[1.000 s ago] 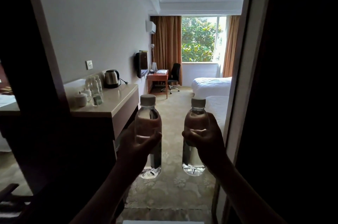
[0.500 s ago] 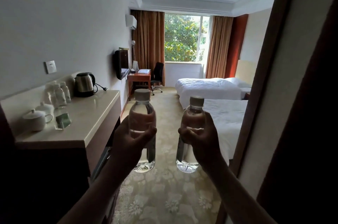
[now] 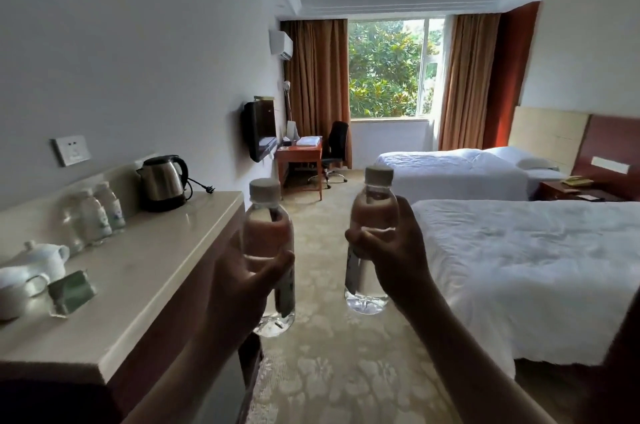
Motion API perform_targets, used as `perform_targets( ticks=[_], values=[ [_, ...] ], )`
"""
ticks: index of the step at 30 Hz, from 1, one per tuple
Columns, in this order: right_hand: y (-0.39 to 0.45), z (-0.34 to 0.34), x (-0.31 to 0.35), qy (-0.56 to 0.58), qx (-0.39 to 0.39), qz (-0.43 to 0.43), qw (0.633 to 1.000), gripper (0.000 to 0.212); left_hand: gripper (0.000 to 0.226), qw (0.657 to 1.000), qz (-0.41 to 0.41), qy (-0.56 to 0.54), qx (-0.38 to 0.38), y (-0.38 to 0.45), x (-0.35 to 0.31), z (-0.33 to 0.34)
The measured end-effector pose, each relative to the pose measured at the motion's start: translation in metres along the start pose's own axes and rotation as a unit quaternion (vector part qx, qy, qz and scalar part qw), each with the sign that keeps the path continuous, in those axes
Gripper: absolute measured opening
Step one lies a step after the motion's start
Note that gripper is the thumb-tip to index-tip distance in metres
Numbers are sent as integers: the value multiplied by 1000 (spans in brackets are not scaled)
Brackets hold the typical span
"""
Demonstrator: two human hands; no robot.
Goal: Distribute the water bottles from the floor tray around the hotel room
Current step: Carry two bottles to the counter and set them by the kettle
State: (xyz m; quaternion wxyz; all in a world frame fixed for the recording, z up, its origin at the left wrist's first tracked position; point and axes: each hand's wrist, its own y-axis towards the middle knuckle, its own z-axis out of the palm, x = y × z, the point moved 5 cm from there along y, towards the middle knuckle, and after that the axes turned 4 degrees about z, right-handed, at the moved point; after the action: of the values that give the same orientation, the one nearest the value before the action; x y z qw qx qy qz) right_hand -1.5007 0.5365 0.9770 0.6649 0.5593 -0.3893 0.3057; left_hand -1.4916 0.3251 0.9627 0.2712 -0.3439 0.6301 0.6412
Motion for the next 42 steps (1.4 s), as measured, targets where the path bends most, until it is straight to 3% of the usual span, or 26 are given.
perform_targets(
  ticks=[6, 13, 24, 30, 34, 37, 42],
  values=[
    [120, 37, -60, 40, 58, 12, 997, 53, 45, 996, -21, 32, -81, 82, 56, -6],
    [217, 108, -137, 59, 127, 29, 990, 59, 47, 983, -34, 76, -161, 160, 141, -47],
    [390, 216, -246, 3, 155, 20, 988, 45, 48, 982, -29, 59, -177, 326, 287, -86],
    [466, 295, -307, 28, 216, 38, 975, 47, 49, 969, -72, 79, -223, 389, 358, -121],
    [493, 363, -352, 86, 291, 59, 951, 44, 37, 944, -103, 150, -277, 405, 396, -151],
    [500, 417, -383, 140, 368, 74, 916, 43, 56, 911, -115, 190, -348, 403, 415, -176],
    [496, 497, -417, 195, 511, 61, 835, 48, 52, 823, -109, 253, -496, 387, 425, -207]
  ],
)
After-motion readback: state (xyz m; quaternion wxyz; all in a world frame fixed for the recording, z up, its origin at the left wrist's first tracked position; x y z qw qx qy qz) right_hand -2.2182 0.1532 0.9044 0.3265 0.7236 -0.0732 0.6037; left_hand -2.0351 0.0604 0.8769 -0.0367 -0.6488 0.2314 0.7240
